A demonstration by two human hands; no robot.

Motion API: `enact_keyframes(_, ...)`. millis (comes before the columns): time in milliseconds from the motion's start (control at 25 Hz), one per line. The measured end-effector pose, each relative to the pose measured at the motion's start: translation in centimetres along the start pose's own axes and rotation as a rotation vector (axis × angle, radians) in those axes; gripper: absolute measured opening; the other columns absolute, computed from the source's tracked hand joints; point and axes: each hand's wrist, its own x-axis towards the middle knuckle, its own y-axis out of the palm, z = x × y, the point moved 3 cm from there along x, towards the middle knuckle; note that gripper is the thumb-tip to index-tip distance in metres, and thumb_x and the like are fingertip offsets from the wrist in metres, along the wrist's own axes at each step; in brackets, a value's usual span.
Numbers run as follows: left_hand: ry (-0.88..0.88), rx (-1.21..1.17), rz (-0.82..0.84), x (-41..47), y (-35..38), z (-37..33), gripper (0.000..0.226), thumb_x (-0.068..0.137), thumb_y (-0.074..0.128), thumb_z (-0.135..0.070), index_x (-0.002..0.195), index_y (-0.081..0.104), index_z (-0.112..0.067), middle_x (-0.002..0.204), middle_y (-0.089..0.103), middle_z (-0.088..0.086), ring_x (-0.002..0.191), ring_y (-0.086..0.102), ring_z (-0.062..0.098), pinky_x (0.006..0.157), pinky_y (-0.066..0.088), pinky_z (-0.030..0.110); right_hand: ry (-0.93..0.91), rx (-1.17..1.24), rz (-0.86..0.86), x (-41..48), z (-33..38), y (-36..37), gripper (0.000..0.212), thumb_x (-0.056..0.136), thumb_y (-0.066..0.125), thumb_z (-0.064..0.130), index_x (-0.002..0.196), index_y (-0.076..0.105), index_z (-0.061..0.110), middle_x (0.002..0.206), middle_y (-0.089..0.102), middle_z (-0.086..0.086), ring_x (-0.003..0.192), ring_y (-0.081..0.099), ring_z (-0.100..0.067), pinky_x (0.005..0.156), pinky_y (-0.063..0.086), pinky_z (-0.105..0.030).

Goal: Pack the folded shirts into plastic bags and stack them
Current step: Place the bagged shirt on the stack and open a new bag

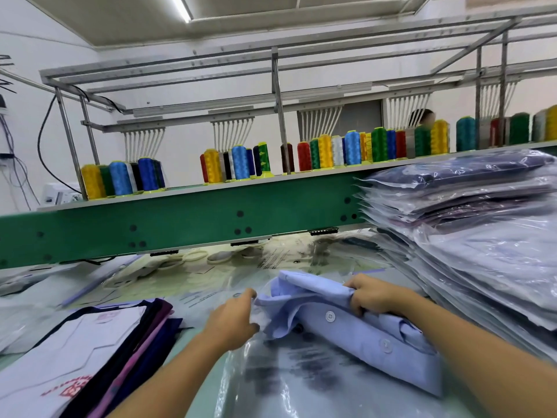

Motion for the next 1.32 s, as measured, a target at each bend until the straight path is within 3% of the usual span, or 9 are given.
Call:
enact_keyframes(200, -0.076, -0.242, -0.114, 0.6, -0.9, -0.5, 0.037, 0.097, 0.038, -0.018, 0.128, 0.058, -0.021, 0.115, 0.068, 0.009, 0.090, 0.067, 0.031, 0.075, 0.057, 0.039, -0.128, -0.254, 0.049, -0.3, 2.2, 1.3, 0.028, 0.072, 0.045, 0.008, 0.090, 0.065, 0.019, 0.084, 0.058, 0.000, 0.077, 0.051, -0.021, 0.065, 0.038, -0.031)
enact_keyframes(360, -0.070, -0.041, -0.199, 1.6, -1.6, -1.4, 0.024, 0.095, 0.045, -0.032, 0.095, 0.066, -0.023, 0.110, 0.066, -0.002, 0.093, 0.063, 0.024, 0.075, 0.055, 0.035, -0.229, -0.678, 0.007, -0.9, 3.3, 2.7, 0.047, 0.085, 0.042, 0.014, 0.121, 0.059, 0.040, 0.113, 0.065, -0.001, 0.102, 0.060, -0.029, 0.071, 0.039, -0.034)
enact_keyframes(480, -0.032, -0.025, -0.156, 2.3, -0.7, -3.1, 0.027, 0.099, 0.047, -0.034, 0.122, 0.061, -0.030, 0.126, 0.062, -0.004, 0.108, 0.063, 0.024, 0.077, 0.047, 0.034, -0.302, -0.776, -0.055, -1.3, 3.8, 3.3, 0.051, 0.084, 0.043, 0.014, 0.125, 0.056, 0.041, 0.111, 0.065, -0.003, 0.101, 0.061, -0.030, 0.069, 0.037, -0.033)
enact_keyframes(640, -0.001, 0.073, -0.162, 3.6, -0.9, -5.6, 0.015, 0.096, 0.044, -0.017, 0.096, 0.057, -0.026, 0.110, 0.068, 0.007, 0.100, 0.064, 0.032, 0.069, 0.043, 0.034, -0.372, -0.819, -0.127, -1.5, 4.3, 3.8, 0.049, 0.084, 0.045, 0.014, 0.125, 0.056, 0.039, 0.106, 0.066, -0.003, 0.096, 0.061, -0.031, 0.063, 0.032, -0.033)
enact_keyframes(800, 0.201, 0.154, -0.250, 3.9, -2.8, -9.1, 0.027, 0.090, 0.052, -0.022, 0.115, 0.057, -0.029, 0.107, 0.068, 0.003, 0.098, 0.064, 0.032, 0.065, 0.039, 0.033, -0.312, -0.753, -0.159, -0.5, 4.4, 3.4, 0.035, 0.083, 0.044, 0.022, 0.115, 0.058, 0.030, 0.105, 0.067, -0.004, 0.096, 0.062, -0.032, 0.064, 0.036, -0.035)
enact_keyframes(960, 0.405, 0.182, -0.389, 2.5, -4.0, -10.5, 0.039, 0.091, 0.056, -0.025, 0.129, 0.058, -0.033, 0.109, 0.071, -0.003, 0.099, 0.065, 0.030, 0.063, 0.049, 0.035, -0.147, -0.430, -0.132, 0.0, 3.8, 1.4, 0.024, 0.086, 0.044, 0.022, 0.101, 0.061, 0.026, 0.104, 0.068, -0.004, 0.096, 0.062, -0.029, 0.070, 0.047, -0.039)
enact_keyframes(1080, 0.210, 0.118, -0.462, 1.7, -4.2, -6.7, 0.050, 0.093, 0.051, -0.023, 0.141, 0.051, -0.034, 0.129, 0.065, -0.009, 0.109, 0.055, 0.025, 0.072, 0.053, 0.037, -0.091, -0.155, -0.125, -0.1, 2.7, 0.4, 0.022, 0.083, 0.045, 0.005, 0.079, 0.066, 0.013, 0.081, 0.069, -0.002, 0.078, 0.059, -0.024, 0.066, 0.048, -0.036)
enact_keyframes(1200, -0.047, -0.139, -0.211, 1.2, -2.7, -2.2, 0.064, 0.092, 0.043, -0.007, 0.151, 0.040, -0.035, 0.146, 0.052, -0.001, 0.124, 0.050, 0.029, 0.094, 0.050, 0.042, 0.017, 0.030, -0.169, -0.8, 2.1, 0.0, 0.040, 0.076, 0.042, -0.007, 0.048, 0.042, 0.020, 0.047, 0.042, 0.013, 0.057, 0.033, -0.015, 0.052, 0.026, -0.028)
enact_keyframes(1320, -0.053, -0.407, -0.029, -0.1, -1.8, -2.5, 0.080, 0.085, 0.042, 0.003, 0.155, 0.034, -0.035, 0.142, 0.054, 0.008, 0.117, 0.060, 0.030, 0.088, 0.053, 0.036, 0.042, 0.010, -0.181, -0.8, 3.0, 0.6, 0.031, 0.082, 0.042, -0.002, 0.058, 0.044, 0.019, 0.062, 0.051, 0.001, 0.067, 0.039, -0.020, 0.057, 0.031, -0.030)
